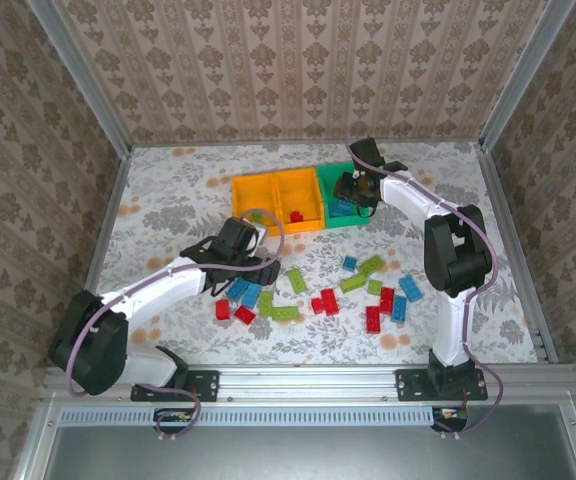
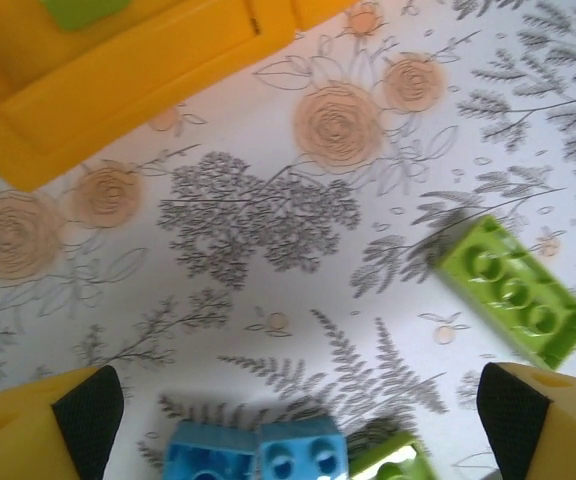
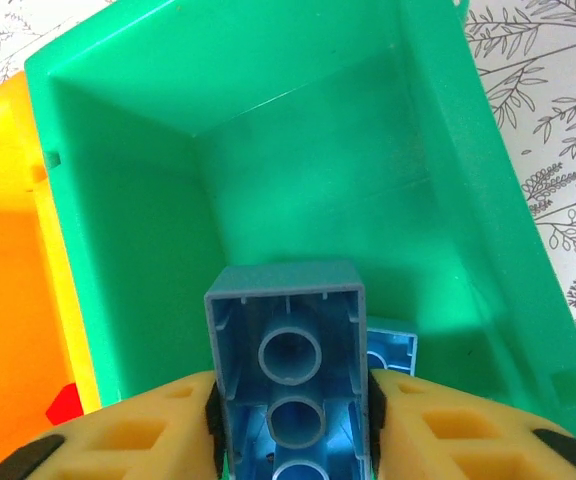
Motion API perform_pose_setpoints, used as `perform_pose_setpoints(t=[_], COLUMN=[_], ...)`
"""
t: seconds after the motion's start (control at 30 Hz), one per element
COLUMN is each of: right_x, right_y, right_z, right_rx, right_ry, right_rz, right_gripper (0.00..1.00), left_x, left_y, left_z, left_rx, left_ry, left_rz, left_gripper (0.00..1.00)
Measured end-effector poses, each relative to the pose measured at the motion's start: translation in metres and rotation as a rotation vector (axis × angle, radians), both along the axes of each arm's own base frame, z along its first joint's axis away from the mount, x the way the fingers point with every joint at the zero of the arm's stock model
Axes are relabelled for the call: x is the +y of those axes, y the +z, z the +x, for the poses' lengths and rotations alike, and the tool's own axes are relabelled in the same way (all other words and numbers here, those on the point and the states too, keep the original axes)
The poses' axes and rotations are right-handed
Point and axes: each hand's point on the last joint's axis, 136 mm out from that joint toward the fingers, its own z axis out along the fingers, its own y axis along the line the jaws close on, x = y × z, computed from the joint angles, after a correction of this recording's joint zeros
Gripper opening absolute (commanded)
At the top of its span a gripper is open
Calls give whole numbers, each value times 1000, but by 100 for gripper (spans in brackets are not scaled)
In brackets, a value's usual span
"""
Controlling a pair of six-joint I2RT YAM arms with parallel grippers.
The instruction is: Sort the legos into containers by color
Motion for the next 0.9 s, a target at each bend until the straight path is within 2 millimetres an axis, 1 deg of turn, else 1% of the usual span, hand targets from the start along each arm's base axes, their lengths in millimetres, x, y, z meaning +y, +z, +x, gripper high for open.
perform_pose_setpoints(t=[0.1,0.23,0.33,0.43,0.5,0.6,0.73,0.83,0.9], right_x=[0,1,1,1,0,-2,-6,-12,-17], right_y=[0,0,1,2,4,15,38,52,55], right_z=[0,0,0,-1,-6,-12,-19,-23,-26], right_rx=[1,1,-1,-7,-8,-29,-76,-113,-127], right_ry=[-1,-2,0,3,4,8,11,12,10], right_rz=[2,4,7,13,13,15,24,27,25], right_gripper=[55,56,60,63,64,65,66,67,67], left_x=[-20,-48,-66,-85,-93,-97,-97,-101,-102], left_y=[-1,-11,-20,-19,-20,-30,-50,-57,-59], left_z=[-3,-11,-17,-19,-19,-21,-26,-31,-35], left_rx=[69,193,268,322,352,407,480,513,527], left_ry=[21,62,88,118,139,183,233,254,267], left_rz=[-47,-93,-102,-119,-132,-135,-93,-68,-58], left_gripper=[93,94,94,93,91,87,86,84,82])
